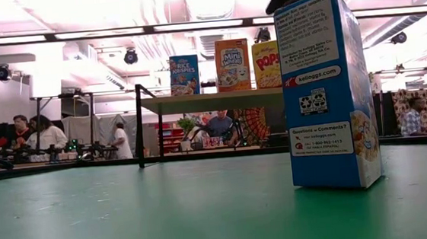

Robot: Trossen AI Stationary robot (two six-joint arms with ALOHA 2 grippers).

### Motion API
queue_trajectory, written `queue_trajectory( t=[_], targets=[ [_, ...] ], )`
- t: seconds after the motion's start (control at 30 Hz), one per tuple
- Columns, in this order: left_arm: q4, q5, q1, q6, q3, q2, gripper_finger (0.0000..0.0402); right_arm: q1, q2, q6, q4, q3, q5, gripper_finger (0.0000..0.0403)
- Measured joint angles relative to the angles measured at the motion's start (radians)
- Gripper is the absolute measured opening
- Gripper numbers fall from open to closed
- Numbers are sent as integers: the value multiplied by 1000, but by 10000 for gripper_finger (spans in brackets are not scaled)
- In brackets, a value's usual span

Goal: Stack cereal on shelf
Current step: Put the left yellow cereal box on the shelf

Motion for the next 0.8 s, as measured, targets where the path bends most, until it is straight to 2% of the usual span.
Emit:
queue_trajectory(
  t=[0.17, 0.27, 0.37, 0.47, 0.67, 0.8],
  targets=[
    [-9, 0, 0, 0, 0, 0, 0, 75, -10, 79, 93, -165, 182, 12],
    [-9, 0, 0, 0, 0, 0, 0, 85, -10, 85, 190, -276, 332, 12],
    [-15, 0, 0, -9, 0, 0, 0, 84, -10, 71, 312, -377, 425, 13],
    [-30, 0, 0, -11, 0, 0, 0, 84, -10, 29, 457, -455, 463, 13],
    [-53, 0, 0, -13, 0, 0, 0, 70, -8, -22, 700, -559, 466, 12],
    [-53, 0, 0, -13, 0, 0, 0, 47, -8, -23, 784, -585, 467, 12]
  ],
)
